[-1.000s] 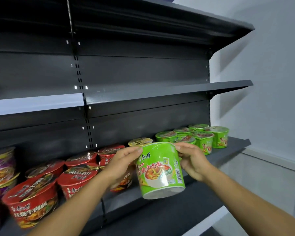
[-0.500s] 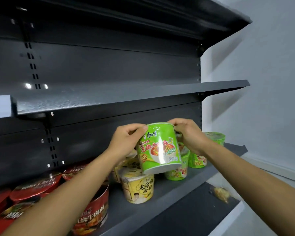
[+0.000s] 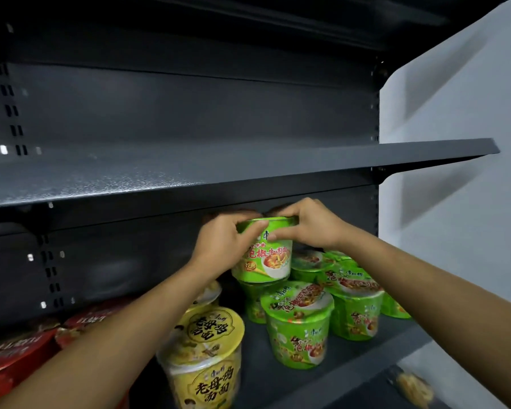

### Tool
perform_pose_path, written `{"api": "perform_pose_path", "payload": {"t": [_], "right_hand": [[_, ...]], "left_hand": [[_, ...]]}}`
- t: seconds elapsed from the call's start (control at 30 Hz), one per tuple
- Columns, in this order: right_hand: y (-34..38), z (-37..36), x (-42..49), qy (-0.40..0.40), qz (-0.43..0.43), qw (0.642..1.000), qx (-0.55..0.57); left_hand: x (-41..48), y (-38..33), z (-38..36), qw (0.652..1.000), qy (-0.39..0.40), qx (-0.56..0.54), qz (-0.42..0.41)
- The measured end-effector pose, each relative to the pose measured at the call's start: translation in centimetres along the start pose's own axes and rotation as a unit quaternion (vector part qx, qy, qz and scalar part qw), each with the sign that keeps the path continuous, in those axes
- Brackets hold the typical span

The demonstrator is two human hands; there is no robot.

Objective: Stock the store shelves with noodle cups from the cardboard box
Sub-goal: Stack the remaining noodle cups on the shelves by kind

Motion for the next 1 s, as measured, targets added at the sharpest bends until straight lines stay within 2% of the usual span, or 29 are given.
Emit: {"api": "perform_pose_path", "payload": {"t": [0.17, 0.27, 0.33, 0.43, 0.67, 1.0], "right_hand": [[-3.9, -0.4, 2.1, 0.024, -0.064, 0.987, -0.144], [-5.2, -1.4, 2.6, 0.049, -0.046, 0.992, -0.106], [-5.3, -2.1, 2.8, 0.06, -0.011, 0.996, -0.07], [-6.7, -3.1, 3.4, 0.072, -0.015, 0.996, -0.044], [-9.4, -5.2, 4.8, 0.088, -0.018, 0.996, -0.011], [-11.6, -6.6, 5.2, 0.106, -0.018, 0.994, 0.004]], "left_hand": [[1.0, 2.0, -2.9, 0.985, 0.054, 0.126, 0.105], [1.4, 3.2, -4.6, 0.979, 0.079, 0.136, 0.133], [1.6, 3.6, -5.4, 0.979, 0.083, 0.138, 0.126], [1.7, 3.6, -6.5, 0.983, 0.091, 0.116, 0.105], [2.7, 4.0, -7.9, 0.993, 0.055, 0.097, -0.023], [3.2, 5.4, -9.9, 0.993, 0.042, 0.104, -0.037]]}}
Point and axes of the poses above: each hand's wrist, its own x-axis towards the middle knuckle, its own z-axis out of the back of the hand, y = z × x, the point moved 9 cm from there along x, towards the middle knuckle, and after that the axes turned 2 degrees about -y, right-handed, at the moved point
